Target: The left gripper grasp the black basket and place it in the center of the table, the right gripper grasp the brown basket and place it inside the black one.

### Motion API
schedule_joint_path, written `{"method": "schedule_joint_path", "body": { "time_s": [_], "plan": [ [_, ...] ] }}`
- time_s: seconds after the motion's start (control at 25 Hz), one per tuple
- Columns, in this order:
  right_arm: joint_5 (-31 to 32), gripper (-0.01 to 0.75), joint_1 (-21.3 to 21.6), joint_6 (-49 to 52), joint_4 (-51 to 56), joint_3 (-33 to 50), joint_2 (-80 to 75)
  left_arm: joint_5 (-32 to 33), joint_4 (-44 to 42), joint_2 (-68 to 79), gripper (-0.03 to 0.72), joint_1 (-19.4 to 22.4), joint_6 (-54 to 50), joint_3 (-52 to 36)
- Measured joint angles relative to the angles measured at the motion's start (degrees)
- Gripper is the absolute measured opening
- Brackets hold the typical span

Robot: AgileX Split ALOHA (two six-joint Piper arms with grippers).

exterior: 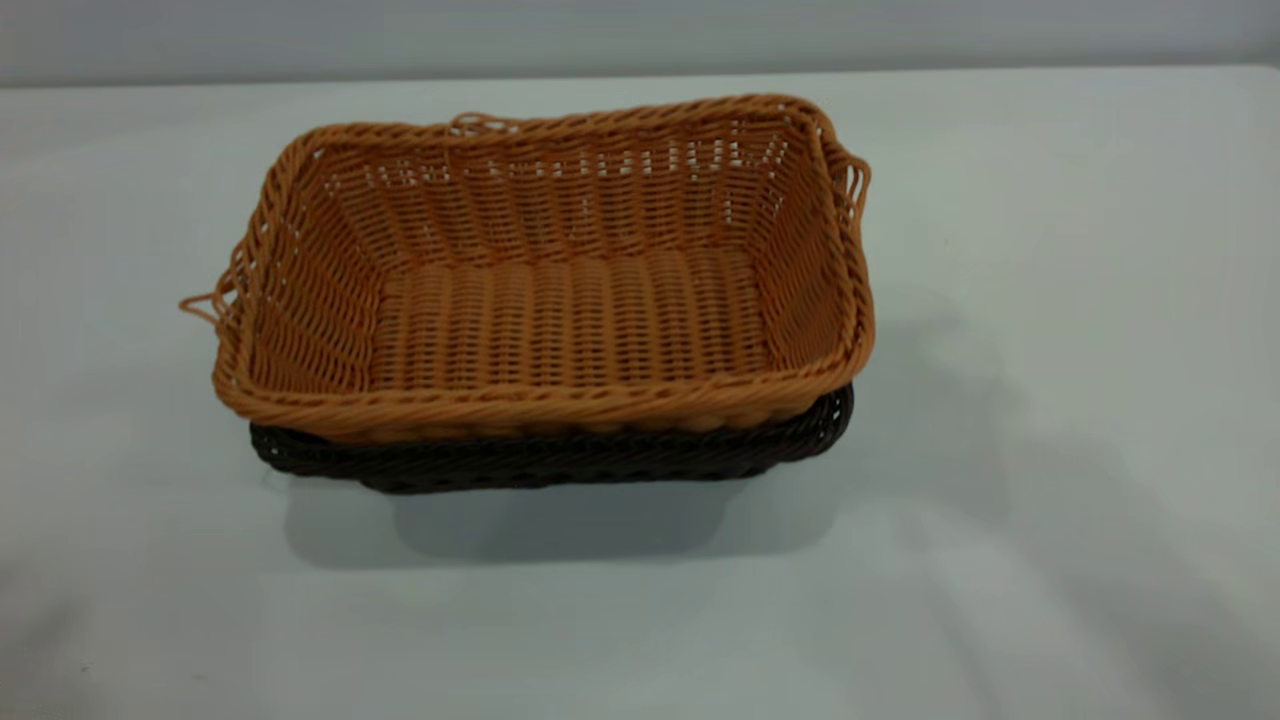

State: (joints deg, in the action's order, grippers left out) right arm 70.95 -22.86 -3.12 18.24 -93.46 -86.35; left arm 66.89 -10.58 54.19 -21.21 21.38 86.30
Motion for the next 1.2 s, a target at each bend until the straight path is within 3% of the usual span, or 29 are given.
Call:
{"method": "schedule_joint_path", "body": {
  "time_s": [0.28, 0.48, 0.68, 0.92, 1.2],
  "plan": [
    [1.0, 0.524, 0.0, 0.6, -1.8, 14.2, 22.5, 0.0, -2.4, -6.3, 0.366, 0.0, -11.1, -7.1],
    [0.9, 0.523, 0.0, 4.2, -10.5, 28.9, 36.9, 0.0, 3.1, -9.3, 0.369, 0.0, -15.6, -20.1],
    [-4.2, 0.523, 0.0, 8.6, -18.6, 45.3, 47.6, 0.0, 10.0, -9.5, 0.369, 0.0, -18.7, -33.7],
    [-9.0, 0.523, 0.0, 11.3, -20.2, 61.8, 52.9, 0.0, 14.6, -11.6, 0.369, 0.0, -19.3, -45.0],
    [-7.6, 0.523, 0.0, 11.4, -19.9, 66.7, 54.1, -2.3, 15.8, -18.0, 0.369, 0.0, -19.3, -57.2]
  ]
}}
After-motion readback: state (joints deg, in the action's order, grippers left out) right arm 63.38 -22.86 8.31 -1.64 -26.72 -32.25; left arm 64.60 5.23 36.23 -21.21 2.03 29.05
